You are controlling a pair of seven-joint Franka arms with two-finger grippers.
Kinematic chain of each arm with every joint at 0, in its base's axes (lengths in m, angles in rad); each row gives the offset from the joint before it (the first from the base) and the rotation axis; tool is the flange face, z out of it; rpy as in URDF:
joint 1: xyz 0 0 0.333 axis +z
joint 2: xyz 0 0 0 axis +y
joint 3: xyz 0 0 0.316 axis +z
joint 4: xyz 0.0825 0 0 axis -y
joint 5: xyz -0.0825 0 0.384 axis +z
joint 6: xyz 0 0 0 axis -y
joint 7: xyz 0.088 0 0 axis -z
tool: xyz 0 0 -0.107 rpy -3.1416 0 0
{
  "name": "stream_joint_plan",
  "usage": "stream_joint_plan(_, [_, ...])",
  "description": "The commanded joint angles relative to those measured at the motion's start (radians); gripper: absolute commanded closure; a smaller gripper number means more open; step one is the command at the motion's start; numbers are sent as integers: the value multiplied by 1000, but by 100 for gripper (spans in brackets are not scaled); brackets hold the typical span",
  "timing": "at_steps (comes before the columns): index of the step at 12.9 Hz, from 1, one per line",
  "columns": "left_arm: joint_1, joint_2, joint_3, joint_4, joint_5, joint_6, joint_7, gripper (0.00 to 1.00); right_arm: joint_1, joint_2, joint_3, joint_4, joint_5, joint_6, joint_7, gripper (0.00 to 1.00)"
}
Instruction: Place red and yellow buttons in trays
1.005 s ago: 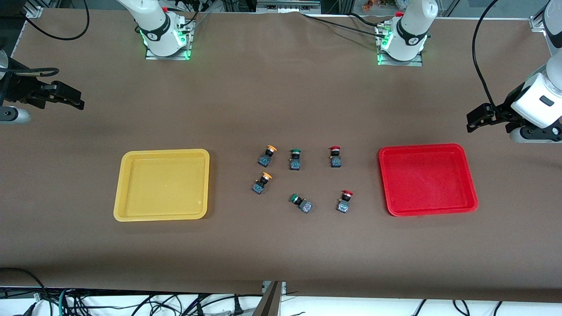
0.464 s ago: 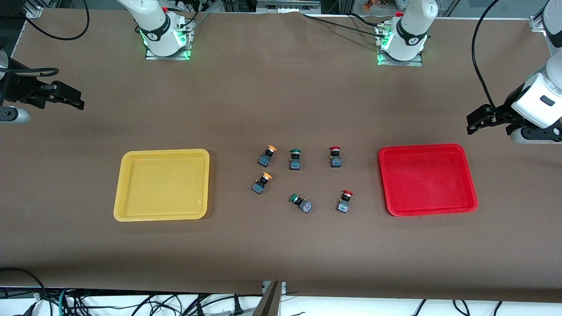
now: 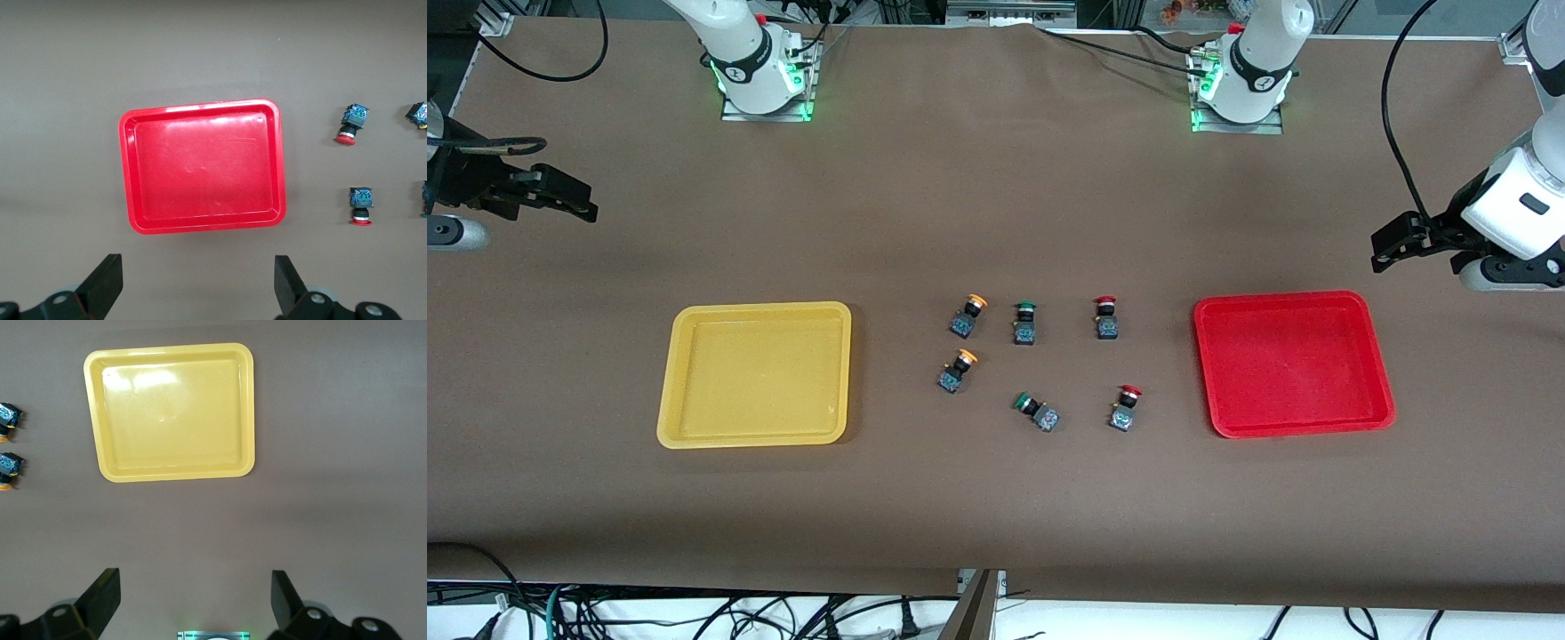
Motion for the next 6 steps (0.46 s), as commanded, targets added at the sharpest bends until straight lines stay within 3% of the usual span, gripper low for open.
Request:
stream_joint_plan(1, [-5, -2, 1, 13, 11, -4, 9, 0, -9, 9, 8, 23, 9, -8, -3, 0])
stream_joint_plan(6, [-5, -4, 2, 13, 11, -4, 9, 0, -10, 9, 6, 23, 9, -7, -7, 0])
